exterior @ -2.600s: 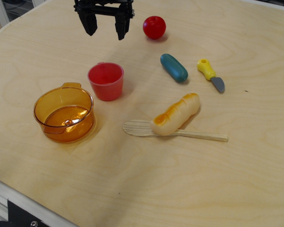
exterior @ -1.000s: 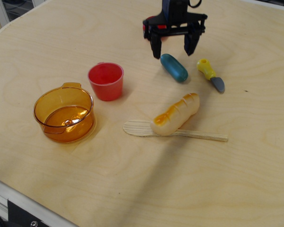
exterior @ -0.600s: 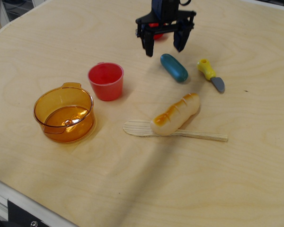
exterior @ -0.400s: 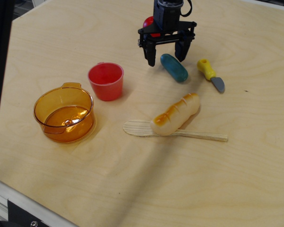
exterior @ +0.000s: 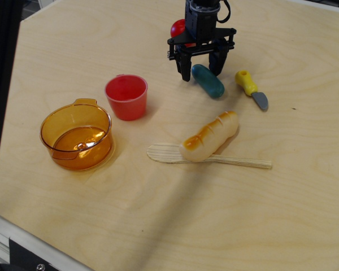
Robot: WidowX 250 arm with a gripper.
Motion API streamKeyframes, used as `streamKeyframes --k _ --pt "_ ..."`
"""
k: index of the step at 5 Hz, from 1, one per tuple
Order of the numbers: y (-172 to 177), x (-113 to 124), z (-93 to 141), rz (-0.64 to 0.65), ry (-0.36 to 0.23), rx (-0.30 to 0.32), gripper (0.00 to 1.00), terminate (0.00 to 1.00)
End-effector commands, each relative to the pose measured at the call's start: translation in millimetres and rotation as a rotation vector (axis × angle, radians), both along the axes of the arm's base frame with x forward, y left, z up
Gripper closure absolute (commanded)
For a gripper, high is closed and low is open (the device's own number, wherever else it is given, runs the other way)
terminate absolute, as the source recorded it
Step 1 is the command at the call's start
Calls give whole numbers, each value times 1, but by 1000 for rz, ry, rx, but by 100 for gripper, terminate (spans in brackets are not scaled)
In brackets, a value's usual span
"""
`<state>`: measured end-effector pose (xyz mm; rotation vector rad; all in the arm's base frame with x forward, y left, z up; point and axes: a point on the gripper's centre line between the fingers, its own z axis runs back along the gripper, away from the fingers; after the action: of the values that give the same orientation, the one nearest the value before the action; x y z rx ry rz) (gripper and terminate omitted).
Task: Put cucumber in cup
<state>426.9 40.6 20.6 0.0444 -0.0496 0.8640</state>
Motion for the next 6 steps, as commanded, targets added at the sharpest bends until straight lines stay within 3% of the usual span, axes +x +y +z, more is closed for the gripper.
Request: streamKeyframes --k 1,2,4,6 --pt "9 13 21 -50 -47 2 100 0" --pt "12 8 35 -111 -52 38 100 0" --pt "35 -3 72 -414 -68 124 100 0" --pt "50 -28 80 -671 -86 147 100 0"
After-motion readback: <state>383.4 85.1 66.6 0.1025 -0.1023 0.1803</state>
